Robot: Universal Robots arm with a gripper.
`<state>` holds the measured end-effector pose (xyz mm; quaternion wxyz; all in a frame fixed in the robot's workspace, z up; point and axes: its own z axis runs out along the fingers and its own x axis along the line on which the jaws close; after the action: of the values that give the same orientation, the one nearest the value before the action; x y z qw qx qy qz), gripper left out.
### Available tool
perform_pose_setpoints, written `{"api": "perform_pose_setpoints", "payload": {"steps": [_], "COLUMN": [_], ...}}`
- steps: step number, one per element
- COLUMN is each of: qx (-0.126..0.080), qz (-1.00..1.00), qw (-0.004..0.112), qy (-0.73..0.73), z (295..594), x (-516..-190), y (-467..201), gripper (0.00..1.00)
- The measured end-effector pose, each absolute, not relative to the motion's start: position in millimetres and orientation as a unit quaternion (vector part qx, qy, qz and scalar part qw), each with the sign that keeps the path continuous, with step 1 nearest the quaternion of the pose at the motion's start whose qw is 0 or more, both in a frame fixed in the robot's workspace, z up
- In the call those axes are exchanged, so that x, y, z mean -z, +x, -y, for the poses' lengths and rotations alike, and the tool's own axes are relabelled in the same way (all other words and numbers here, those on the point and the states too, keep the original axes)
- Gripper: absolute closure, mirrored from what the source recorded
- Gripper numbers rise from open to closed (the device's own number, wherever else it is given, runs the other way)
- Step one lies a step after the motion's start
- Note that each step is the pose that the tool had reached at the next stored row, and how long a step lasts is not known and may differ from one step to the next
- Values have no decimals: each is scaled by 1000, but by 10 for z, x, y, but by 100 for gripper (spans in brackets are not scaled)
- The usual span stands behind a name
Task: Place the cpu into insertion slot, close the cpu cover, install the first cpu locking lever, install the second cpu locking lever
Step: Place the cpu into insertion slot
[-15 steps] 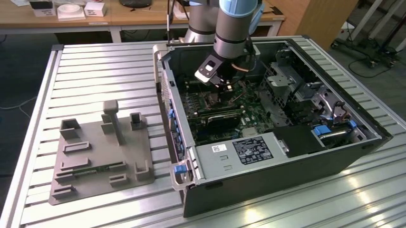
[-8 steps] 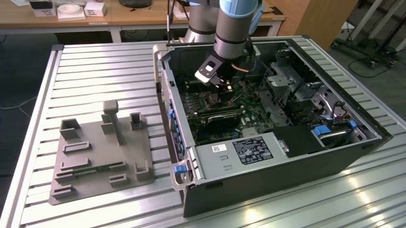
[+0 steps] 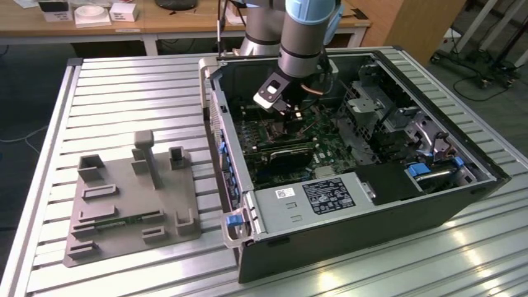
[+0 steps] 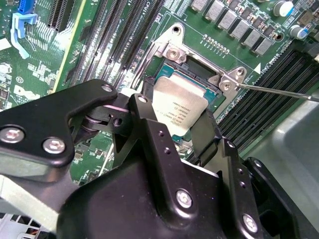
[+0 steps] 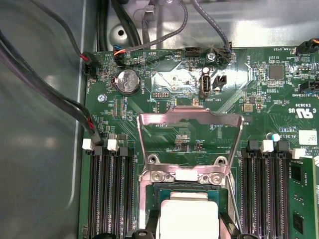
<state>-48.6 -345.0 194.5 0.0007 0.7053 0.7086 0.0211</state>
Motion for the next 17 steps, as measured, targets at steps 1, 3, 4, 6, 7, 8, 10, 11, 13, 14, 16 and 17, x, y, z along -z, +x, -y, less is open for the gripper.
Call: {"api": "perform_pose_setpoints", "payload": {"steps": [1,3,4,6,7,8,10,11,13,14,16,17], "qx": [-21,-21,-21,-21,-20,-20,-21,-21,-21,-21,-22,-23], "qz": [-709,-709,-709,-709,-709,-709,-709,-709,-709,-709,-709,-709], "qw": [1,1,1,1,1,1,1,1,0,0,-1,-2], "qy": [705,705,705,705,705,705,705,705,705,705,705,705], "z": [3450,3450,3451,3451,3451,3450,3448,3446,3445,3445,3443,3443], "x": [-1944,-1938,-1934,-1925,-1921,-1919,-1916,-1914,-1914,-1914,-1915,-1917], "y": [-486,-486,-487,-487,-487,-487,-486,-486,-486,-487,-487,-487], "gripper": [46,46,46,46,46,46,46,46,46,46,46,46]}}
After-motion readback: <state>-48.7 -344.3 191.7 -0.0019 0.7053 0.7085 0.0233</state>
